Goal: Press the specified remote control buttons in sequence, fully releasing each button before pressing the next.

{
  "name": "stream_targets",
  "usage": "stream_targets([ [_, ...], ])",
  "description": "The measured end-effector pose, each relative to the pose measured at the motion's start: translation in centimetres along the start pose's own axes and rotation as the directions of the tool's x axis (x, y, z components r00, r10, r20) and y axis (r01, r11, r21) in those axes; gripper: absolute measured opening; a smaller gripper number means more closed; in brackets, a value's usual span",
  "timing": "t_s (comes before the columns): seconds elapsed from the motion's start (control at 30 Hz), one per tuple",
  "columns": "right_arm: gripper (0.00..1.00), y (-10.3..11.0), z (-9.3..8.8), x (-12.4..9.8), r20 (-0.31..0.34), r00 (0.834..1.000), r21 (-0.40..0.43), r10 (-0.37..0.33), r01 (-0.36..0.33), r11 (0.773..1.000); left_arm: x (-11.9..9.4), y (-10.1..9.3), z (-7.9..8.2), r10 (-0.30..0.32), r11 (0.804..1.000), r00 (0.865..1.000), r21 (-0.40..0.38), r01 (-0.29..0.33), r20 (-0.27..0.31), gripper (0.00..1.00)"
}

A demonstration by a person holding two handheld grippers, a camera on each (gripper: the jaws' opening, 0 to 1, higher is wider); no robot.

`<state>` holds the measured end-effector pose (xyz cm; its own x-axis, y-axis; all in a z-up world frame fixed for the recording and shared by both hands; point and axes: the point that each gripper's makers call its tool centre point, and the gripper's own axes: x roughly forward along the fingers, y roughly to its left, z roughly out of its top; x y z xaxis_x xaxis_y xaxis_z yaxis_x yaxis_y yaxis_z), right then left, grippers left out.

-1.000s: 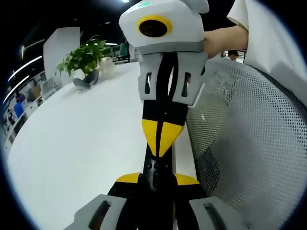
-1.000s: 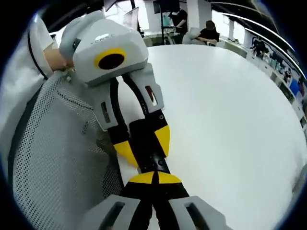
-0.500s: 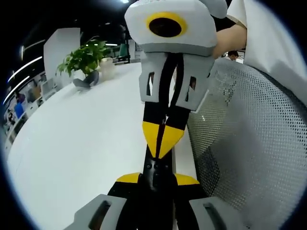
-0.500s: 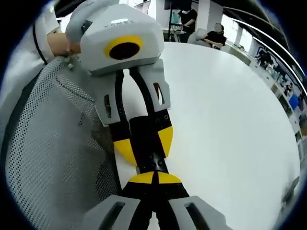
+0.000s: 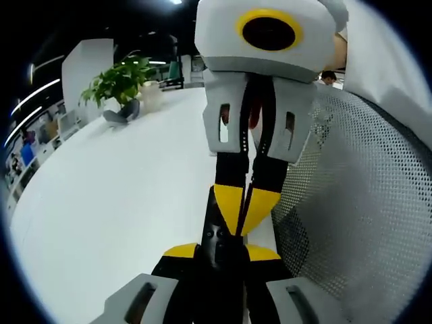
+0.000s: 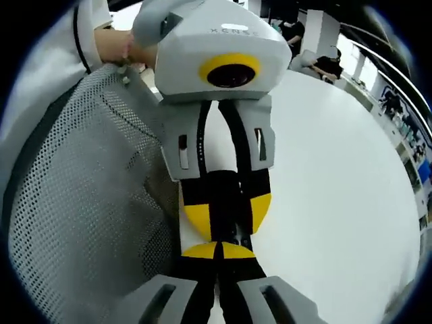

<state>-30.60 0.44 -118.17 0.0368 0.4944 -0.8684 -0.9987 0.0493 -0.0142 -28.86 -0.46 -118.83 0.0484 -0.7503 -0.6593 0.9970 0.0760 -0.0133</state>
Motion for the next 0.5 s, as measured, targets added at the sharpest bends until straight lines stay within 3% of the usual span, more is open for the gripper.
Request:
stream_targets([
  [0.23,0.0,0.01,-0.05,0.21,-0.03,0.999,-0.015,-0.021,0.021,1.0,0.03,-0.05,0.01,0.0,1.0,1.0,0.002,0.0,-0.005,0.25],
  [0.5,0.0,-0.26,0.0,-0.23,0.048,0.999,0.126,0.014,-0.02,0.992,0.0,-0.01,0.02,0.0,1.0,1.0,0.0,0.0,-0.001,0.25],
])
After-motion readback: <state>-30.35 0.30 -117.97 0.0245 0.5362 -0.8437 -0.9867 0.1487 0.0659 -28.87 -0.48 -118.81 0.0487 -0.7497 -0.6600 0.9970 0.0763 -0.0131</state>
